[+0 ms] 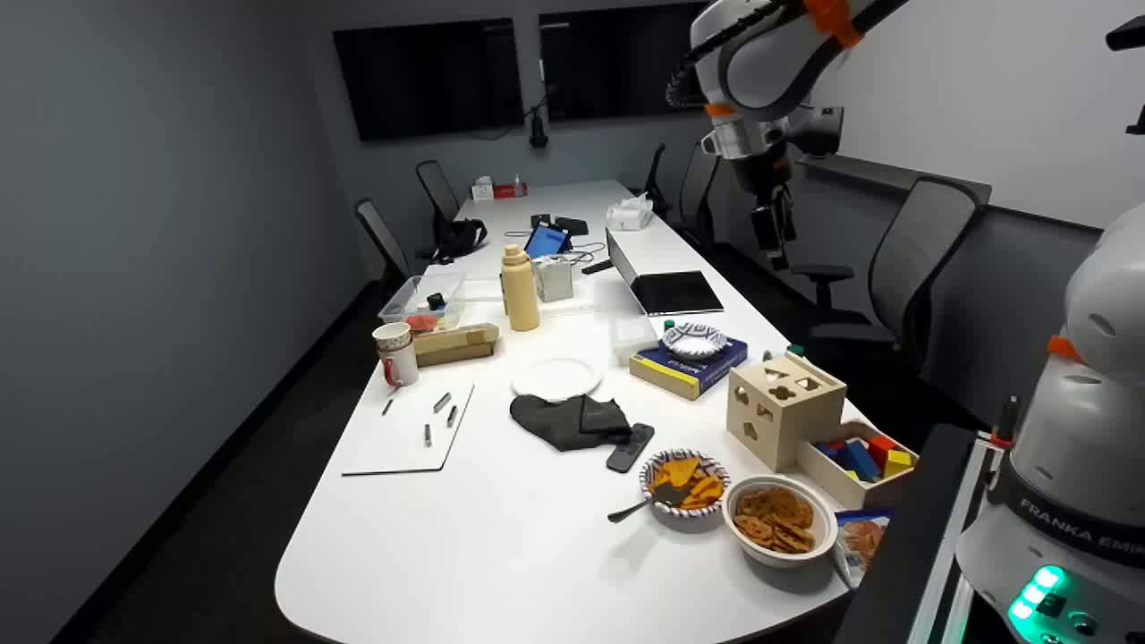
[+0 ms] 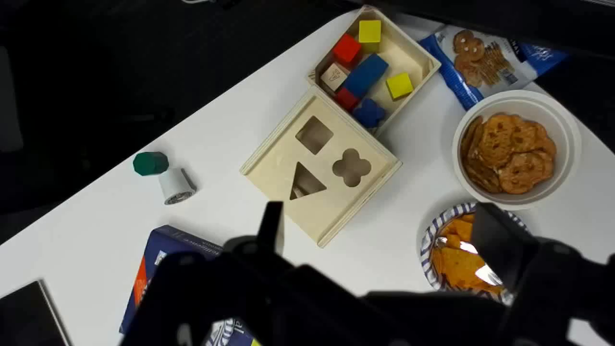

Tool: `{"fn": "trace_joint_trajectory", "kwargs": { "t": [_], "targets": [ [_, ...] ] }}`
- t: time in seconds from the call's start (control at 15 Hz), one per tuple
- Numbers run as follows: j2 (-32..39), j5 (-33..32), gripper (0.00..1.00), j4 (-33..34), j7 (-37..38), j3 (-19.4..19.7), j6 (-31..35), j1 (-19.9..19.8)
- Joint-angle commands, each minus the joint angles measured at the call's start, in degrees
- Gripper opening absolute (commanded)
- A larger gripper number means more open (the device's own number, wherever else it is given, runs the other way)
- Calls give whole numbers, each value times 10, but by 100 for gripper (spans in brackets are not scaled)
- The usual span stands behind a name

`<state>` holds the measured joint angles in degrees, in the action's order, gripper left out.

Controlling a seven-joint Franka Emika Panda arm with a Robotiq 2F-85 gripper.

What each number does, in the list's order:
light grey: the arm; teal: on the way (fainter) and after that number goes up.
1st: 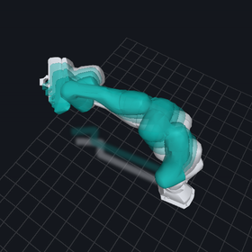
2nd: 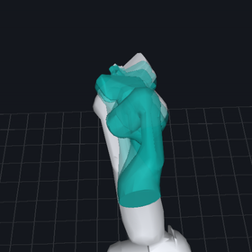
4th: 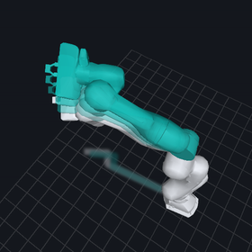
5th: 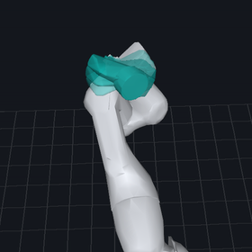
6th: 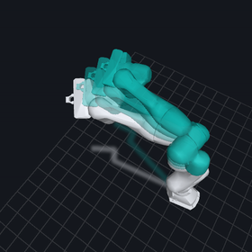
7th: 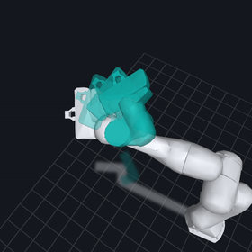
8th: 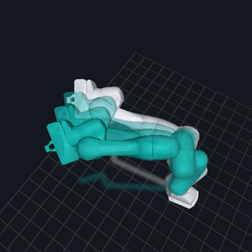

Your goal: Wipe the table with the grey towel

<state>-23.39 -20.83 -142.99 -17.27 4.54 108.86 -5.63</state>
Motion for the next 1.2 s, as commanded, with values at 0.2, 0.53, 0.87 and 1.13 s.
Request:
{"fn": "trace_joint_trajectory", "kwargs": {
  "t": [0.2,0.53,0.87,1.13],
  "targets": [
    [21,6,100,12,7,7,14,10],
    [145,95,100,49,54,-7,202,48],
    [321,112,100,104,121,-46,443,68],
    [473,41,100,188,222,-10,536,93]
  ]
}}
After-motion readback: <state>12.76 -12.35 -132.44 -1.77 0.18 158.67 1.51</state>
